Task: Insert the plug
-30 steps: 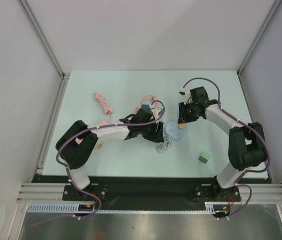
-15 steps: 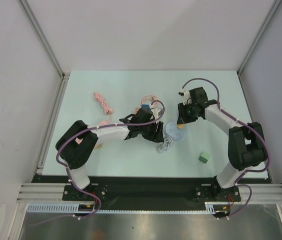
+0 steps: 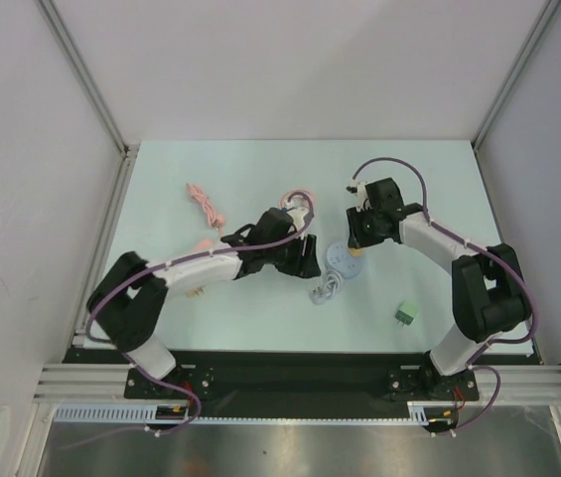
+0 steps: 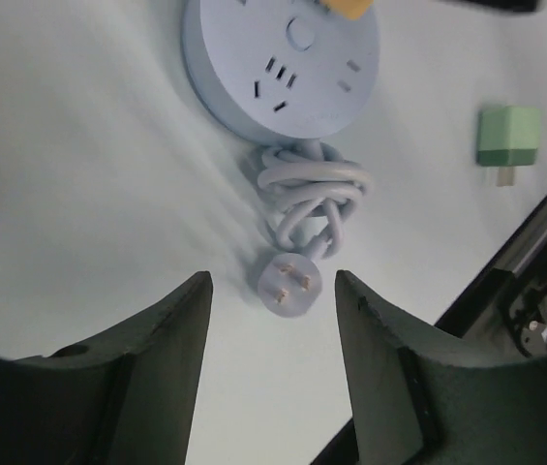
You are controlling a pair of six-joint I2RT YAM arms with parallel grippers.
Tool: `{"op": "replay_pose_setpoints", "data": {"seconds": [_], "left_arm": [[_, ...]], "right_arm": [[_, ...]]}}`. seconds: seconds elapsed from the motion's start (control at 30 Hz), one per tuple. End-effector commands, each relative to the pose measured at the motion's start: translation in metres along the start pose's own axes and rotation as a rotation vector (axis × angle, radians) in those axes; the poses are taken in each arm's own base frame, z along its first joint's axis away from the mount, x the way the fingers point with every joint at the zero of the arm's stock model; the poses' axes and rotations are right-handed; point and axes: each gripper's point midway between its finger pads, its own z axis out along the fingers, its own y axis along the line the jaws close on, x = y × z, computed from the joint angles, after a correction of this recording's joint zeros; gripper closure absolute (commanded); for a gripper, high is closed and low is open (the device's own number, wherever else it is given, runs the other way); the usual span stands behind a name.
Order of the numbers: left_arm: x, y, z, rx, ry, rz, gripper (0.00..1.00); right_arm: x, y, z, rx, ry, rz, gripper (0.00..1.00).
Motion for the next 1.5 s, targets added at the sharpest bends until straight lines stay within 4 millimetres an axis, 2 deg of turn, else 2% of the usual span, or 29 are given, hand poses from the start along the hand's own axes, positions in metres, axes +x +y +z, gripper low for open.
{"op": "replay_pose_setpoints", "data": {"seconds": [0.0,0.1,0.13,0.17,0.2,0.23,0.3,0.47,0.5,0.63,0.83,0.97,1.13,1.3,1.47], "left_arm": [[-0.062,-0.028,-0.064,0.017,-0.235,0.038,0.40],[-0.076,-0.028,-0.095,-0.023,-0.303,0.073,0.39],[-0.077,-0.027,-0.101,-0.036,-0.309,0.075,0.39],[-0.079,-0.025,-0.107,-0.046,-0.322,0.084,0.38],[-0.080,-0.024,-0.112,-0.052,-0.336,0.086,0.38],[-0.082,-0.020,-0.121,-0.065,-0.359,0.080,0.38],[-0.080,-0.013,-0.128,-0.075,-0.371,0.068,0.38],[-0.078,-0.013,-0.146,-0.060,-0.406,0.052,0.37],[-0.076,-0.012,-0.146,-0.060,-0.406,0.051,0.37],[-0.071,-0.012,-0.154,-0.059,-0.418,0.052,0.37],[-0.066,-0.009,-0.162,-0.069,-0.434,0.053,0.37],[-0.063,-0.008,-0.162,-0.074,-0.434,0.054,0.37],[-0.062,-0.005,-0.163,-0.081,-0.438,0.052,0.37],[-0.059,-0.002,-0.163,-0.091,-0.439,0.054,0.37],[-0.056,0.003,-0.165,-0.101,-0.448,0.044,0.37]], "right_arm": [[0.055,0.001,0.014,0.070,0.137,0.072,1.00],[0.063,0.010,0.014,0.110,0.121,0.098,1.00],[0.073,0.012,0.015,0.118,0.134,0.100,1.00],[0.067,0.017,0.016,0.113,0.110,0.105,1.00],[0.070,0.016,0.013,0.138,0.117,0.110,1.00],[0.069,0.025,0.011,0.133,0.103,0.116,1.00],[0.075,0.027,0.011,0.136,0.122,0.156,1.00],[0.100,0.038,0.027,0.169,0.188,0.224,1.00],[0.107,0.040,0.029,0.169,0.189,0.229,1.00],[0.117,0.051,0.033,0.197,0.174,0.211,1.00],[0.141,0.048,0.041,0.307,0.212,0.152,1.00],[0.148,0.047,0.042,0.336,0.222,0.122,1.00],[0.153,0.068,0.046,0.310,0.222,0.048,1.00],[0.164,0.077,0.047,0.316,0.206,0.053,1.00],[0.174,0.088,0.055,0.272,0.224,0.071,1.00]]}}
